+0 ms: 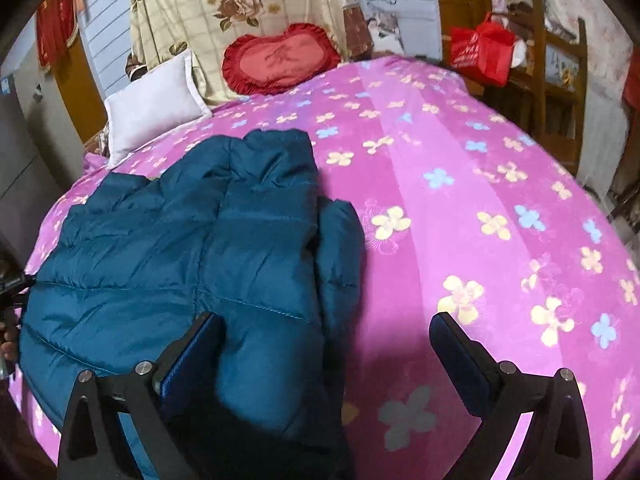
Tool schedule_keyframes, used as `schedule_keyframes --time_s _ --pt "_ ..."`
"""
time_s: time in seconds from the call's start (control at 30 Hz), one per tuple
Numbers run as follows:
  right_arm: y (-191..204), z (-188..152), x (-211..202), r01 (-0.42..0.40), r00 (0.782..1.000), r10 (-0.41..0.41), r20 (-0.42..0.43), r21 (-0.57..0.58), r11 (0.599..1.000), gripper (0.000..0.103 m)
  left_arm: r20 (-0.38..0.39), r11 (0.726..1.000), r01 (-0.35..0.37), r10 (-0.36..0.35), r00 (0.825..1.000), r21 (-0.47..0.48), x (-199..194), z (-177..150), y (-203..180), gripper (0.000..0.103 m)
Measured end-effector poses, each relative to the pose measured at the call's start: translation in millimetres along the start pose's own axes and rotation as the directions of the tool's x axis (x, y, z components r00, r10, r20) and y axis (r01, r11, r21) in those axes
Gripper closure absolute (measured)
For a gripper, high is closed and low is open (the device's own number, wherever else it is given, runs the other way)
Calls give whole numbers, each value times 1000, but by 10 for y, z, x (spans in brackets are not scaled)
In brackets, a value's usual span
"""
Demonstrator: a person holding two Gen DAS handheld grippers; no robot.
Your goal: Fold large clothes
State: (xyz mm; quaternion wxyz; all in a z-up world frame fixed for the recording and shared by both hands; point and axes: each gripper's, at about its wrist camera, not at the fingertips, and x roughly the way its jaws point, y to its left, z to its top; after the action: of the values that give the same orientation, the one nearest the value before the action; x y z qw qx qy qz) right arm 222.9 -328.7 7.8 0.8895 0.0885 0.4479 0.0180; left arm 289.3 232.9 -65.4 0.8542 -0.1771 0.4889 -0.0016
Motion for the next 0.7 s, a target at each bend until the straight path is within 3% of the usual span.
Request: schedule_keyframes --time_s 0.13,0.27,0.33,0.53,0.7 --pt "-154 -3 70 -50 998 52 -30 45 998 0 4 999 27 -27 1000 29 53 -36 -27 14" --pt "-321 -32 219 -169 981 179 -75 128 977 0 2 997 55 -55 998 54 79 -11 -54 16" --pt "-393 -38 262 -224 969 237 -67 163 961 0 15 993 87 -89 996 76 59 -12 -83 27" --pt "-301 37 389 -358 929 363 -68 71 931 0 44 986 145 -149 988 82 75 -32 -74 44" --pt "-175 122 518 -401 914 401 -59 16 916 1 69 987 117 -125 990 105 70 -85 -145 56"
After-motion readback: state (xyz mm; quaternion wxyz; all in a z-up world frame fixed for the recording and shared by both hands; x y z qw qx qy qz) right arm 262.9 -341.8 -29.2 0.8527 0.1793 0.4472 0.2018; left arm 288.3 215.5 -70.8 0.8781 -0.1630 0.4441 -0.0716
